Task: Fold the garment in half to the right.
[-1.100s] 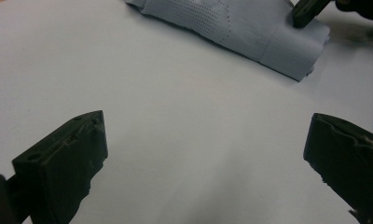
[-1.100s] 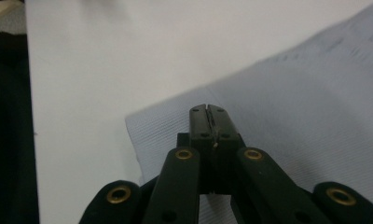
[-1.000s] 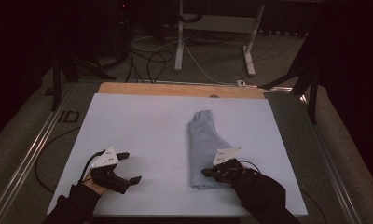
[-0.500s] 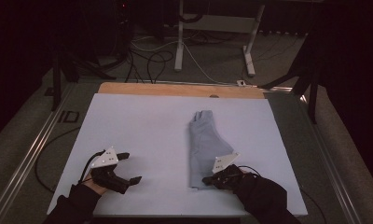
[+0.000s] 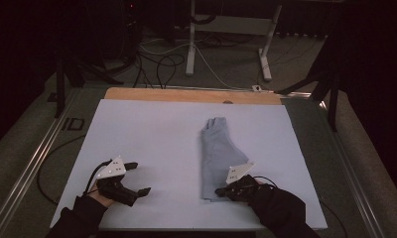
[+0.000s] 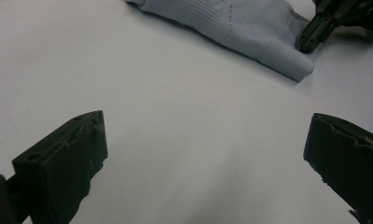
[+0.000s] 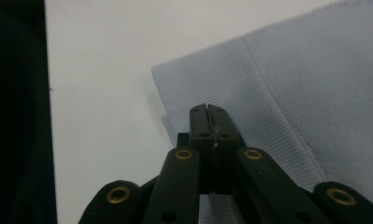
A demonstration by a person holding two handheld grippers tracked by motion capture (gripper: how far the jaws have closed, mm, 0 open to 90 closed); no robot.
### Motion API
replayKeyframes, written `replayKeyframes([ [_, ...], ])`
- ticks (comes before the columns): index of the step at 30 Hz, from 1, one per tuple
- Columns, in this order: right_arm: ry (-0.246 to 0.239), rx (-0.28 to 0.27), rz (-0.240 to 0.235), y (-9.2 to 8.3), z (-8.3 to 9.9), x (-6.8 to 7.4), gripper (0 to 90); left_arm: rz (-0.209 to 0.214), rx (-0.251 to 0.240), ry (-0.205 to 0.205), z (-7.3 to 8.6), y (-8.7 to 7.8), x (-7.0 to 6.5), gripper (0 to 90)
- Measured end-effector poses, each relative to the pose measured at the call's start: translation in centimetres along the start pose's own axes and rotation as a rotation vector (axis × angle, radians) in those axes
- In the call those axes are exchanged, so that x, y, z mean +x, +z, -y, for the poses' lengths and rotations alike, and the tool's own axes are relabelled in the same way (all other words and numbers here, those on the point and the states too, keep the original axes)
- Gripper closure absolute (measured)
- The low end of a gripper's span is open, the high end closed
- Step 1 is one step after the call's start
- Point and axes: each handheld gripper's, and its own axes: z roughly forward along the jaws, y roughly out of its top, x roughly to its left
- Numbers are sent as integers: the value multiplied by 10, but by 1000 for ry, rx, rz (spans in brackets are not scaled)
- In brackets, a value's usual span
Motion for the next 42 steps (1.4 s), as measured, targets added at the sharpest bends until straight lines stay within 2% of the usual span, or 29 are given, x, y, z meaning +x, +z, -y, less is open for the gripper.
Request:
replayKeyframes([
  [5, 0, -54, 10, -10, -7, 0, 895, -1, 0, 0, 0, -1, 0, 6],
  [7, 18, -69, 9, -13, -9, 0, 824, -1, 1, 5, 0, -1, 0, 6],
  [8, 7, -68, 20, -13, -9, -1, 814, -1, 1, 4, 0, -1, 0, 6],
  [11, 13, -79, 12, -15, -11, -2, 762, -2, -2, 2, 0, -1, 0, 6],
  [16, 29, -116, 11, -21, -16, -5, 582, -2, 0, 0, 0, -2, 1, 6],
  [20, 56, -125, 9, -24, -17, -8, 382, -1, 0, 1, 0, -1, 0, 6],
  [23, 70, -133, 16, -24, -17, -9, 323, -1, 1, 4, 0, -1, 0, 6],
  [24, 79, -133, 12, -25, -17, -10, 217, -1, 2, 1, 0, -2, 0, 6],
  [26, 99, -140, -16, -26, -16, -13, 116, -1, 1, 1, 0, -2, 0, 6],
  [32, 116, -183, 35, -34, -15, -17, 90, 0, -1, 3, 0, -2, 0, 6],
  [41, 135, -223, 159, -49, -4, -25, 90, -5, -4, -4, 0, -5, 1, 6],
  [42, 153, -228, 182, -53, 2, -27, 90, -5, -4, -4, 0, -5, 1, 6],
])
